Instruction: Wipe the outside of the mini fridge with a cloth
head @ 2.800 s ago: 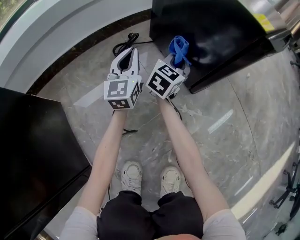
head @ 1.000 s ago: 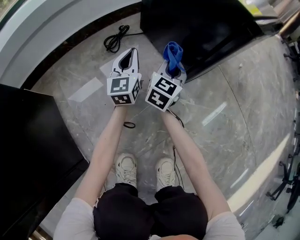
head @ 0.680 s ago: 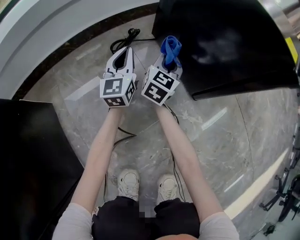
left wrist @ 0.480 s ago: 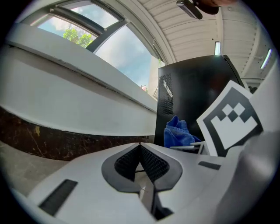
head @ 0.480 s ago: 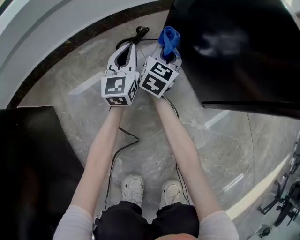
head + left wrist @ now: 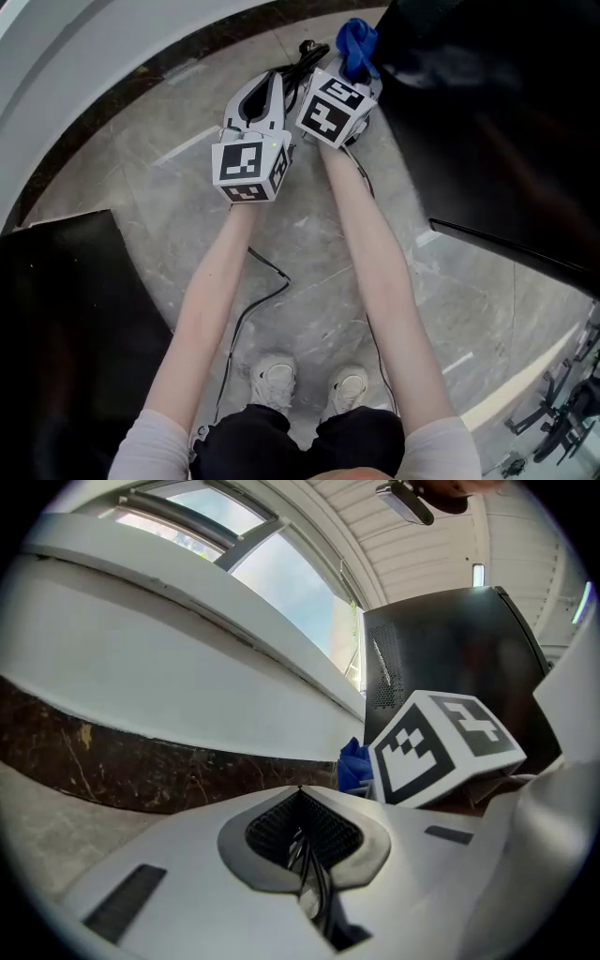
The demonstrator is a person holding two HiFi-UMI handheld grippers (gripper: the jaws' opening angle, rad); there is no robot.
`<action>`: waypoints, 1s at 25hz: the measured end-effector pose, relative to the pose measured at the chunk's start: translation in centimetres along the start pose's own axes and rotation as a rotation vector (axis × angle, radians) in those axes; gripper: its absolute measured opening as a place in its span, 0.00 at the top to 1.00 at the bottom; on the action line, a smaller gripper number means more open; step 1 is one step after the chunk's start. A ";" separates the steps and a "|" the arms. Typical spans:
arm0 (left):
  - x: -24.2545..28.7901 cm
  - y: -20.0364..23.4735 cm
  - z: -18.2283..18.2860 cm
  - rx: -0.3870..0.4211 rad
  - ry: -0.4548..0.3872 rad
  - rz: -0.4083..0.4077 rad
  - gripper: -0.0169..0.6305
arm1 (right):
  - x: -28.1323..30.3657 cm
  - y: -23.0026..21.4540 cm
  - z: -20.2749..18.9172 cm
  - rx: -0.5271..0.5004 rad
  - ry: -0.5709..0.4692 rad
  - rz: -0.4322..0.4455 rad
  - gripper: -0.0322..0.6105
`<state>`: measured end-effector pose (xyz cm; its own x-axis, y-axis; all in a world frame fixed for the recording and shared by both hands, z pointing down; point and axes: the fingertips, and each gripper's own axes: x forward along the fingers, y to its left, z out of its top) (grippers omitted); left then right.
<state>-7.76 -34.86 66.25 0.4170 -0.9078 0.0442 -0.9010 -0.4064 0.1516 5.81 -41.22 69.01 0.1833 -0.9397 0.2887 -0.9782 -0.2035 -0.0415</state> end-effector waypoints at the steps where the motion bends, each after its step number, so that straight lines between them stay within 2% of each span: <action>1: 0.1 -0.2 0.0 0.009 0.000 -0.012 0.97 | 0.3 -0.1 -0.1 0.013 0.009 -0.006 0.82; 4: 0.4 -0.2 -0.2 0.021 0.005 -0.022 0.97 | 0.9 0.1 -0.7 0.030 0.033 -0.020 0.82; 9: 0.7 -0.1 -0.3 0.006 0.012 -0.017 0.97 | 0.8 -0.2 -0.8 -0.003 0.028 -0.057 0.82; 16: 0.5 0.0 -0.3 0.003 0.013 -0.013 0.97 | -1.4 -1.7 -0.5 0.065 0.010 -0.153 0.82; 19: -0.1 -0.3 -0.2 -0.022 0.006 -0.010 0.97 | -2.3 -2.4 -0.6 0.081 0.011 -0.169 0.82; 25: -1.3 -1.7 0.6 -0.023 -0.002 -0.028 0.97 | -4.7 -3.8 -1.0 0.073 0.011 -0.187 0.82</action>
<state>-6.86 -33.06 65.40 0.4417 -0.8964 0.0373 -0.8860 -0.4293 0.1751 8.55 -35.73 68.72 0.3594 -0.8807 0.3087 -0.9175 -0.3939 -0.0555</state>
